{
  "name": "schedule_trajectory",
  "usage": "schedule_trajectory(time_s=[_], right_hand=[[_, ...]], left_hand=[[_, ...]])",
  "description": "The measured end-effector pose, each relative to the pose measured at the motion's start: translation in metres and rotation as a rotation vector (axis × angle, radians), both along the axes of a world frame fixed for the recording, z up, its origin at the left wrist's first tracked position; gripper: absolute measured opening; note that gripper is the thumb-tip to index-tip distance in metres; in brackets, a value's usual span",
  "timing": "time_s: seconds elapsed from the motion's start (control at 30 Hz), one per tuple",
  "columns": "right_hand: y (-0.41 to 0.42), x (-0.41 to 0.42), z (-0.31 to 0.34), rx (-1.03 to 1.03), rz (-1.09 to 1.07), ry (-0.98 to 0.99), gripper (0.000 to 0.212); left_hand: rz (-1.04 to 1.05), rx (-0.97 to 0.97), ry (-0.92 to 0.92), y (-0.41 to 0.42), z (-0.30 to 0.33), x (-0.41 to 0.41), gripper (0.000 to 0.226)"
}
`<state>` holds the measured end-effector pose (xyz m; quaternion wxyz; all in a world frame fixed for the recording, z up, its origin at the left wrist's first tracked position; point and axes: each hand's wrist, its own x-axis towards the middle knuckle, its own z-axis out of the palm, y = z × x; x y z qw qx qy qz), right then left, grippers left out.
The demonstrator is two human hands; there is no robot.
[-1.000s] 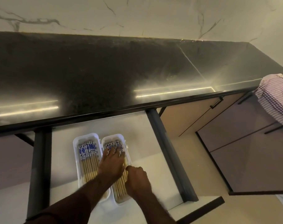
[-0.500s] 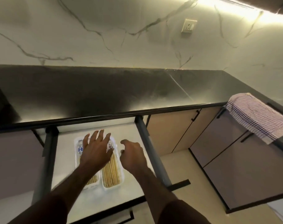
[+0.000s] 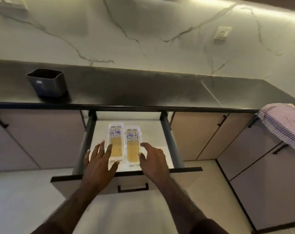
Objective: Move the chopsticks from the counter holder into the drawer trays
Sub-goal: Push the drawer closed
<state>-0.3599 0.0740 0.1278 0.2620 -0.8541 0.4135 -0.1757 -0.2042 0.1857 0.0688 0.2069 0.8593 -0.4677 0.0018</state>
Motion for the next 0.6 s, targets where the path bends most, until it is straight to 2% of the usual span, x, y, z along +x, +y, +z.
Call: schedule_trajectory(time_s=[0.17,0.37,0.6], right_hand=[[0.032,-0.005,-0.035,0.102,0.036,0.016,0.038],[0.053,-0.006,-0.096,0.156,0.063,0.177,0.031],[0.057,0.006,-0.161,0.277,0.065,0.379,0.041]], left_hand=[[0.051,0.05,0.08,0.05,-0.036,-0.007,0.081],[0.071,0.142,0.161,0.082,-0.079,-0.015,0.085],[0.068,0.173,0.091,0.087,-0.111,-0.002,0.084]])
